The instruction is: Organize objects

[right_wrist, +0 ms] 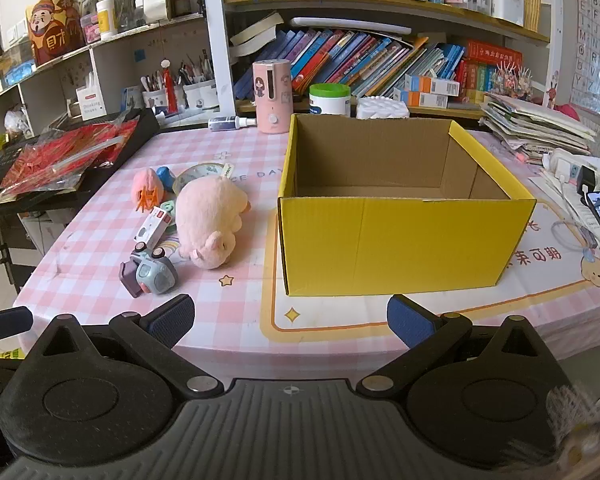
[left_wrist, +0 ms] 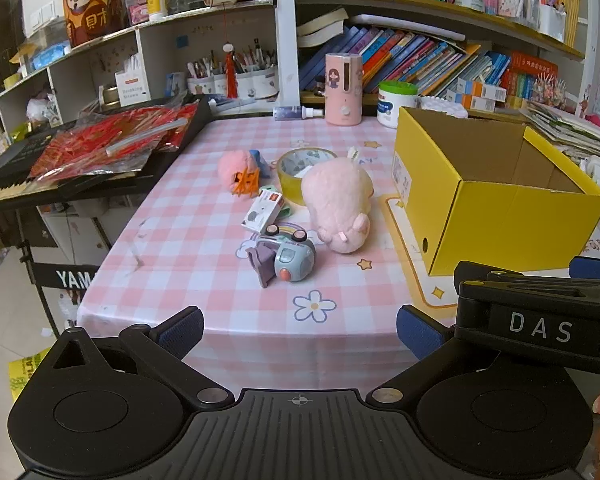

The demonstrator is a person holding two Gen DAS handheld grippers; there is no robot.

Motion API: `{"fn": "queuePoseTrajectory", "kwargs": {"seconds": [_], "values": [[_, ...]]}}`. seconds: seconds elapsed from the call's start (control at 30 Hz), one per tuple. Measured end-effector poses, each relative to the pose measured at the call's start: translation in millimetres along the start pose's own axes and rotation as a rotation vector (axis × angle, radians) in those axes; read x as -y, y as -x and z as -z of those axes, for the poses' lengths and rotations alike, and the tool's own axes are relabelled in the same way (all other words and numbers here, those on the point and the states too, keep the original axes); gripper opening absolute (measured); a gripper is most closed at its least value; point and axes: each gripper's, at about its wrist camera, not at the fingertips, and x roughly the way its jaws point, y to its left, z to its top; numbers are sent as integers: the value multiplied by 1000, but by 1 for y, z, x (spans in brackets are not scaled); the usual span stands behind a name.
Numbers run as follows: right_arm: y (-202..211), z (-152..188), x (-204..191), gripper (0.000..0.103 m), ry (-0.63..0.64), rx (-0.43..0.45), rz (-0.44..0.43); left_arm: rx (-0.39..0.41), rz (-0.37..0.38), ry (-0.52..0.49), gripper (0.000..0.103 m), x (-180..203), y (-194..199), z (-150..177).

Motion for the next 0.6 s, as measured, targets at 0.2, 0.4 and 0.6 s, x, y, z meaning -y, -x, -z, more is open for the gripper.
{"fn": "queuePoseTrajectory", "kwargs": {"seconds": [0.2, 0.4, 0.6], "values": [[-1, 3, -1, 103, -2, -1, 1, 4, -4, -9, 103, 1, 0, 2], [-2, 4, -1, 103, -2, 0, 2, 5, -5, -14, 103, 2, 0, 0], [1, 1, -1, 103, -3, 1, -1, 6, -5, -13, 103, 2, 0, -1]]}}
